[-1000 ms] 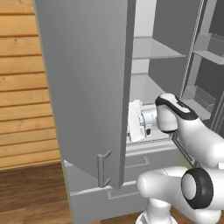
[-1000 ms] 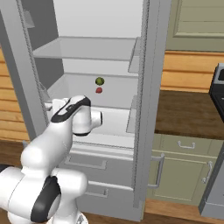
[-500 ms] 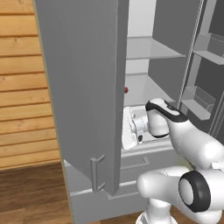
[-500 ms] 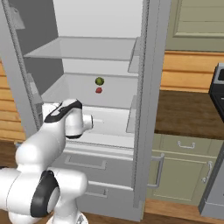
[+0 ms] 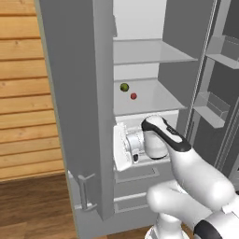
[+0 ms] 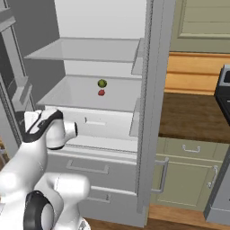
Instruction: Take the strawberry from the fridge and place it on top of the pancake, located on the dining counter.
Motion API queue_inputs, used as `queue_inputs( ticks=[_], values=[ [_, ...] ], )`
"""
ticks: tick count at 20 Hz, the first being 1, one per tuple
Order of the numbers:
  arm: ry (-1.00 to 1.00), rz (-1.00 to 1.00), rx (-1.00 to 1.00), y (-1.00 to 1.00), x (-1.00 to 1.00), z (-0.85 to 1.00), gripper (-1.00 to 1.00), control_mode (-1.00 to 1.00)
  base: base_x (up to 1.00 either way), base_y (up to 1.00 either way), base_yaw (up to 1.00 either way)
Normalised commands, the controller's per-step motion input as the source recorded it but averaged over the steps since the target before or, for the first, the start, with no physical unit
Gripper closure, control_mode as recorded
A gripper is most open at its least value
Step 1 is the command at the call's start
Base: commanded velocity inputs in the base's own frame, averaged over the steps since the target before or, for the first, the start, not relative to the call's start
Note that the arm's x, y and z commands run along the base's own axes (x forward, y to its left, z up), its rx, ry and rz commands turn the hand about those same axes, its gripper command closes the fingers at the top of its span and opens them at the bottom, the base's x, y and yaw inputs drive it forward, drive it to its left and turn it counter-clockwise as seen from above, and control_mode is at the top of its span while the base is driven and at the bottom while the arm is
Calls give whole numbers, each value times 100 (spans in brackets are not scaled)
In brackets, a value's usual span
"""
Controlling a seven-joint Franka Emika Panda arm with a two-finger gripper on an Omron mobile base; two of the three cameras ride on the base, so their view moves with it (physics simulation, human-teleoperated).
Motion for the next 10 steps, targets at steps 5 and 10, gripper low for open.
queue_inputs(
  ticks=[5,10],
  values=[
    [-10,-16,-1,67,-36,0,-100,-100,0,0,0],
    [-19,-16,0,66,-20,-2,-100,-100,0,0,0]
  ],
)
